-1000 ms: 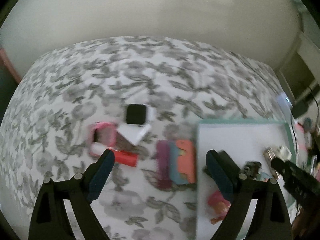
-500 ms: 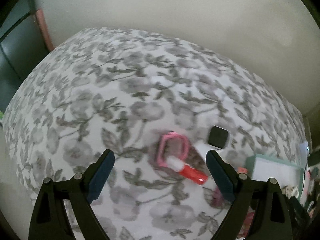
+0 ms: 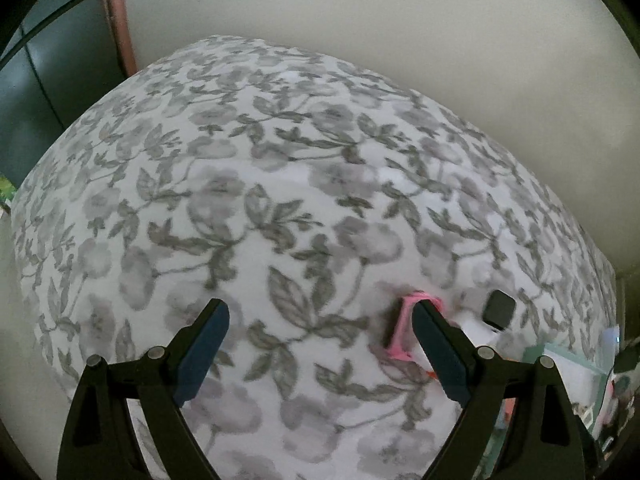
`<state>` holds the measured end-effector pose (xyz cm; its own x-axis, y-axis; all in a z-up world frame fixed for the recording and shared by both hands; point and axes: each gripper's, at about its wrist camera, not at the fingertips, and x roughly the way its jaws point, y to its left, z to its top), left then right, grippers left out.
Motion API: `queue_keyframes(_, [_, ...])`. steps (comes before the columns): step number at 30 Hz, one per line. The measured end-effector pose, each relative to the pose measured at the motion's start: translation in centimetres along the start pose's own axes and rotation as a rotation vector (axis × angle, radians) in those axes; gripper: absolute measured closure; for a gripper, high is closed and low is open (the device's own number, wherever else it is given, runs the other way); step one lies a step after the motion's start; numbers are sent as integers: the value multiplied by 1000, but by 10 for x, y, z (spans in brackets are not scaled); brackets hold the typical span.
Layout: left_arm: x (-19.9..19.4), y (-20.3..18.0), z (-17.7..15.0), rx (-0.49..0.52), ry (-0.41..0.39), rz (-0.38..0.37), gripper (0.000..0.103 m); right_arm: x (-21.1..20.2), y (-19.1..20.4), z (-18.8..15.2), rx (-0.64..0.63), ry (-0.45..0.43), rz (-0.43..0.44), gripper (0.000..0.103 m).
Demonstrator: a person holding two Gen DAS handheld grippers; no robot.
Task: Organize rigid objects
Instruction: 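Move both open grippers back to the pile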
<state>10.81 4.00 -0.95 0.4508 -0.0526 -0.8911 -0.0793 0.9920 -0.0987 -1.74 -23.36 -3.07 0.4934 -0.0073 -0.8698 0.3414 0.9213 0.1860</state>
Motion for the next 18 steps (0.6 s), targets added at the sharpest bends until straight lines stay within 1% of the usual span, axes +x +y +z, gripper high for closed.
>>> queue_keyframes(2, [1, 7, 3, -19, -5, -4, 10, 4, 8, 1, -9, 0, 8, 0])
queue_keyframes(6, [8, 13, 6, -43, 3, -38, 10, 10, 26, 7, -37, -7, 28, 0])
queue_keyframes(10, [22, 2, 6, -2, 37, -61, 10, 14, 41, 16, -64, -39, 26, 0])
queue_keyframes(14, [37, -7, 4, 15, 85, -108, 10, 24, 49, 29, -53, -55, 46, 0])
queue_keyframes(18, [48, -14, 3, 28, 114, -98, 10, 39, 50, 47, -1, -46, 77, 0])
